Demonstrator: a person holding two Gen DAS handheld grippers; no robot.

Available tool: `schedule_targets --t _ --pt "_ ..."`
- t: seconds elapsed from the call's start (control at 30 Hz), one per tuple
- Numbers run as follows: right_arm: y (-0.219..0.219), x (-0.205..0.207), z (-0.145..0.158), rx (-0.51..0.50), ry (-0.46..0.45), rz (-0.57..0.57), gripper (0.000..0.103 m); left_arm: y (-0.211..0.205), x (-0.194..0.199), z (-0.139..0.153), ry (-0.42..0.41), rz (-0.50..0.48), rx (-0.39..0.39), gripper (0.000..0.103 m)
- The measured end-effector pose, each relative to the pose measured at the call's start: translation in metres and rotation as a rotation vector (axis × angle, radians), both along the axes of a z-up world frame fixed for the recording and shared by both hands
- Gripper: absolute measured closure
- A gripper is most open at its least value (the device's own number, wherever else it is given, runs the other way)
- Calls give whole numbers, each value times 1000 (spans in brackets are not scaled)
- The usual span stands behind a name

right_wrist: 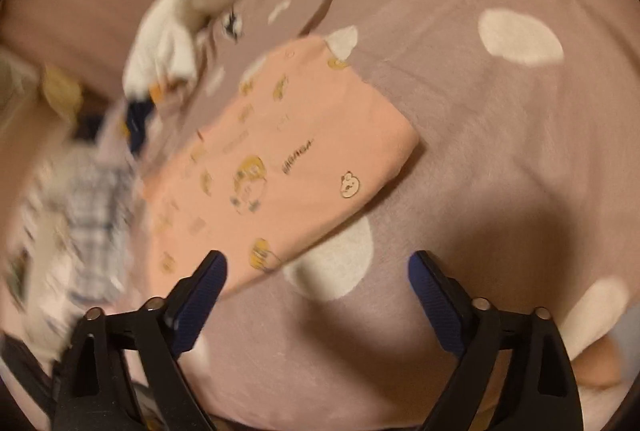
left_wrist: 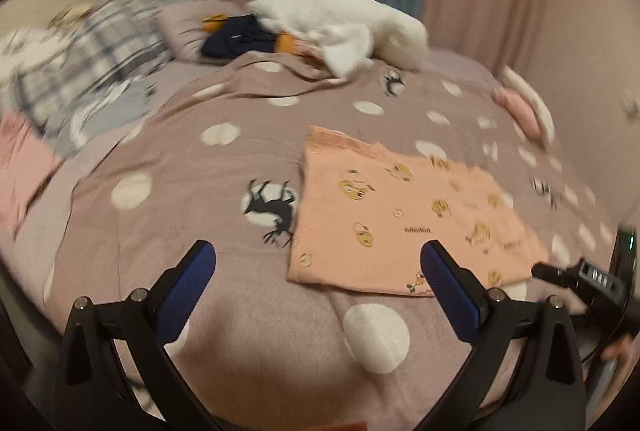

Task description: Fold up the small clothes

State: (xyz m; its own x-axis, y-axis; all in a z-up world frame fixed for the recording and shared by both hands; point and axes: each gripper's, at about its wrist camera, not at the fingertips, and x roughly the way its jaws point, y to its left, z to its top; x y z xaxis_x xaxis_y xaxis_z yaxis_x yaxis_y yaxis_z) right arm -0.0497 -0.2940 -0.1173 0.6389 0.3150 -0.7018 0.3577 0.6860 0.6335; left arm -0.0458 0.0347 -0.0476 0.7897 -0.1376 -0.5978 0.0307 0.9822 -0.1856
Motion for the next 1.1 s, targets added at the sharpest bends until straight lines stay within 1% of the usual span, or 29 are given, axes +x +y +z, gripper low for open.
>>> schedule_targets --t 0.03,0.1,0.17,0.23,0.27,0.33,0.4,0.5,0.57,0.63,0.73,0.8,0.87,0.93,1.0,1.1 --pt "-1 0 -1 20 -7 -4 9 5 -3 1 -6 10 -44 1" --pt "-2 -2 1 18 -13 -13 9 7 -2 5 3 -18 -72 1" --pt "-1 -5 5 -20 -26 -24 9 6 -1 8 0 8 -42 1" --pt "0 -6 3 -44 -1 -27 9 3 -3 9 -16 34 3 1" --pt "1 -7 2 -45 14 -28 9 2 -3 8 -14 29 9 1" --pt "1 -9 1 -38 1 -33 9 -1 -3 5 8 12 25 1" --pt "3 -10 1 -25 -8 -29 9 -4 -5 5 10 9 38 1" --pt "5 -11 3 -16 -14 -29 9 -4 -7 4 19 -6 4 1" --pt "8 -14 8 -39 -26 -33 9 -5 -9 5 23 -23 -23 1" --pt "12 -15 13 -87 -46 -31 9 -7 -10 5 25 -27 -20 1" --pt "26 -16 26 -243 -57 -12 9 -12 -8 2 53 -28 -2 1" --pt "39 -17 35 -375 -78 32 9 -15 -8 -1 71 -38 -11 1" --pt "51 -15 41 -489 -79 73 9 -16 -8 -2 73 -46 -21 1" --pt "58 -14 42 -558 -59 95 9 -19 -10 -1 69 -55 -20 1" --pt "61 -13 43 -580 -52 95 9 -20 -12 -1 64 -57 -16 1" --pt "61 -13 42 -548 -53 105 9 -18 -16 -1 42 -43 -21 1"
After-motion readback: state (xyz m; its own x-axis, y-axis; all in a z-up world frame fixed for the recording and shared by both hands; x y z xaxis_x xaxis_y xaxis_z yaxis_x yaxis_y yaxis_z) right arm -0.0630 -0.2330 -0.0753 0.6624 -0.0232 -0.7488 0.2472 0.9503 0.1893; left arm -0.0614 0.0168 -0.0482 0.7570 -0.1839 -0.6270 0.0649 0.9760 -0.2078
